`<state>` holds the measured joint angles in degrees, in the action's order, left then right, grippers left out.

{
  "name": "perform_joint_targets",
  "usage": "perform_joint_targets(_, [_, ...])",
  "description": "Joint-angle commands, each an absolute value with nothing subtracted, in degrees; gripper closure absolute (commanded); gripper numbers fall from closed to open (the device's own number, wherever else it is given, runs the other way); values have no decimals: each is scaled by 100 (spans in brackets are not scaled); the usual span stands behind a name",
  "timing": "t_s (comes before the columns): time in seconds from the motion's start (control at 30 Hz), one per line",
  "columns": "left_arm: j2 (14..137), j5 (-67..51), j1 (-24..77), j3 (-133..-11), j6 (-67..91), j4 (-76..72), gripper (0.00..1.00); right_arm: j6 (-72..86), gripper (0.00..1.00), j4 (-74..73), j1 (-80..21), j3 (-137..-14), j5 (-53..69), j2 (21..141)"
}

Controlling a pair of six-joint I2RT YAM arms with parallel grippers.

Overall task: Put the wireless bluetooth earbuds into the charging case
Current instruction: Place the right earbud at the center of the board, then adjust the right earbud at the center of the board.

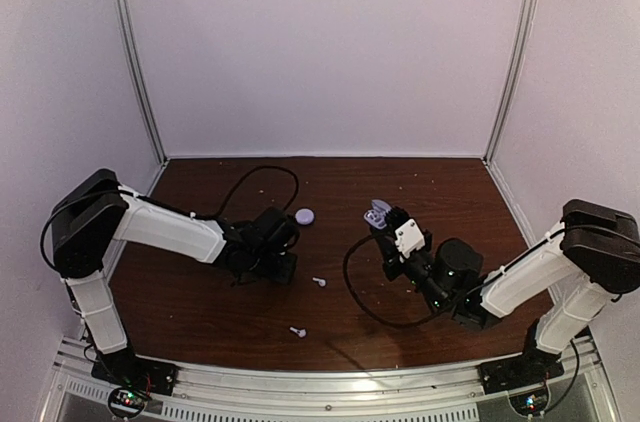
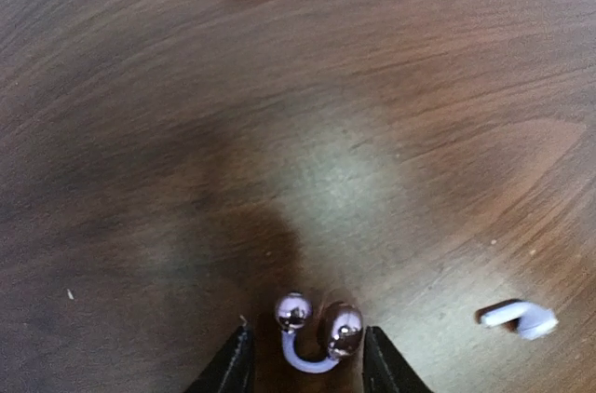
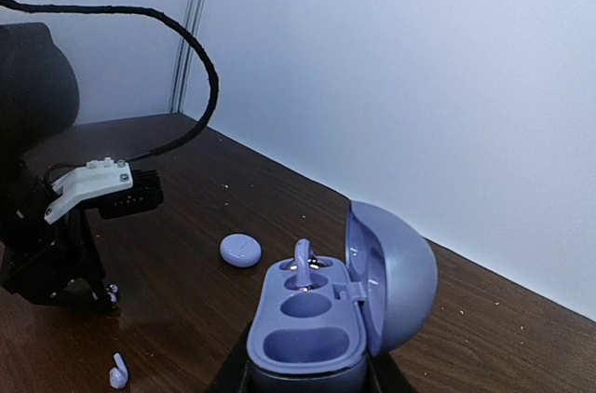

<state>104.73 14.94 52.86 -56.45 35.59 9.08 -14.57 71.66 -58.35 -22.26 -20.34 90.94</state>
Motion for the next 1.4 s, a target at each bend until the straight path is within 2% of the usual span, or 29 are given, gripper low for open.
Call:
perform_joint_targets(0.0, [10434,950,5291,-5943,3628,514,55,-1350,100,7277,-5792,-2136,-1969,9010])
perform_joint_targets(0.1, [10259,566,5286,-5952,3459,233,51,-1358,100,7286,-5792,-2123,-1961,9004])
perform_joint_targets(0.23, [9971,413,5149,-5925,3129,261,51,-1380,100,7296,-5785,-2105,-1954,8953])
perform_joint_targets(0.33, [9507,411,4944,-5522,2791,74,56,-1380,100,7318,-5779,-2080,-1927,8925])
perform_joint_targets(0.5, [8699,-352,4536,-4107,2903,-1323,66,-1382,100,7318,-5768,-2065,-1828,8904])
perform_joint_targets(0.6, [8514,-728,4539,-3577,2406,-1886,72,-1378,100,7308,-5766,-2057,-1808,8886])
perform_joint_targets(0.8, [8260,-895,4553,-3007,670,-2421,69,-1380,100,7318,-5754,-2039,-1797,8890])
perform_joint_targets(1.0, [8681,-760,4553,-2981,-1269,-2558,65,-1356,100,7337,-5757,-2039,-1745,8925])
perform_joint_targets(1.37, [9865,-814,4553,-3883,-2157,-2250,62,-1304,100,7339,-5716,-1985,-1740,8894])
